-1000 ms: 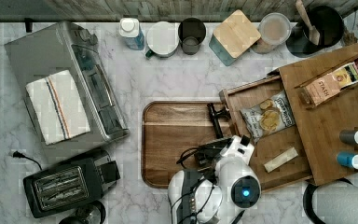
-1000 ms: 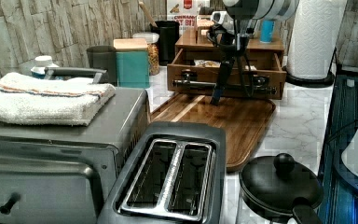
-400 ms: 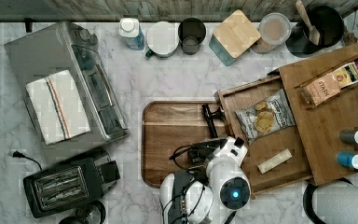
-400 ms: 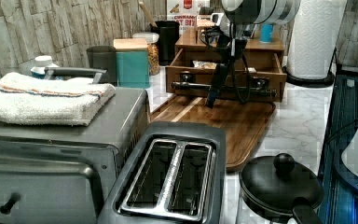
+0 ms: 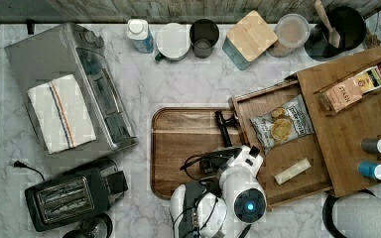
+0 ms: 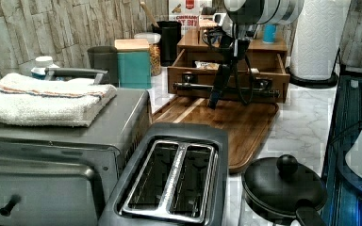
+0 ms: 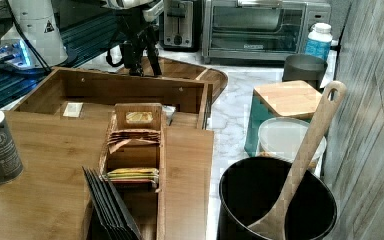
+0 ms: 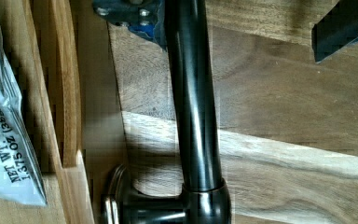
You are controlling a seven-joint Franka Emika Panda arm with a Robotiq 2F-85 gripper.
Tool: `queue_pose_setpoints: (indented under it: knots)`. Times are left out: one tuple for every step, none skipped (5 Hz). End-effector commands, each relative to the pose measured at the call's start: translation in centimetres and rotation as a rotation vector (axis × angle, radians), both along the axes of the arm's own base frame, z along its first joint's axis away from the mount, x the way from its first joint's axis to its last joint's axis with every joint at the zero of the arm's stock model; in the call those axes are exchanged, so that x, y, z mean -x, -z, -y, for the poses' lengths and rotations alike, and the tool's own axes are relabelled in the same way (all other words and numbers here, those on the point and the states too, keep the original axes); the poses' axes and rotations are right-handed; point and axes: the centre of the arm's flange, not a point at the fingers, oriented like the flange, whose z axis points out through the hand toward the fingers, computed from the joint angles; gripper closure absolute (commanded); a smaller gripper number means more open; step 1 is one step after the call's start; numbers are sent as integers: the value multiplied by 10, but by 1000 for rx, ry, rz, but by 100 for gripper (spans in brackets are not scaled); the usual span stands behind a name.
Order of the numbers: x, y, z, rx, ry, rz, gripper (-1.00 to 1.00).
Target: Open the drawer.
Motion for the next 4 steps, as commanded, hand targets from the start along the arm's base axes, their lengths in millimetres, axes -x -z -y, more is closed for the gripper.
queue_pose_setpoints:
  knots:
    - [35,20,-82,-20,-190,-109,-100]
    - [35,20,-82,-20,-190,-108,-100]
    - [35,20,-82,-20,-190,-108,-100]
    - [35,20,-83,-20,-190,-108,-100]
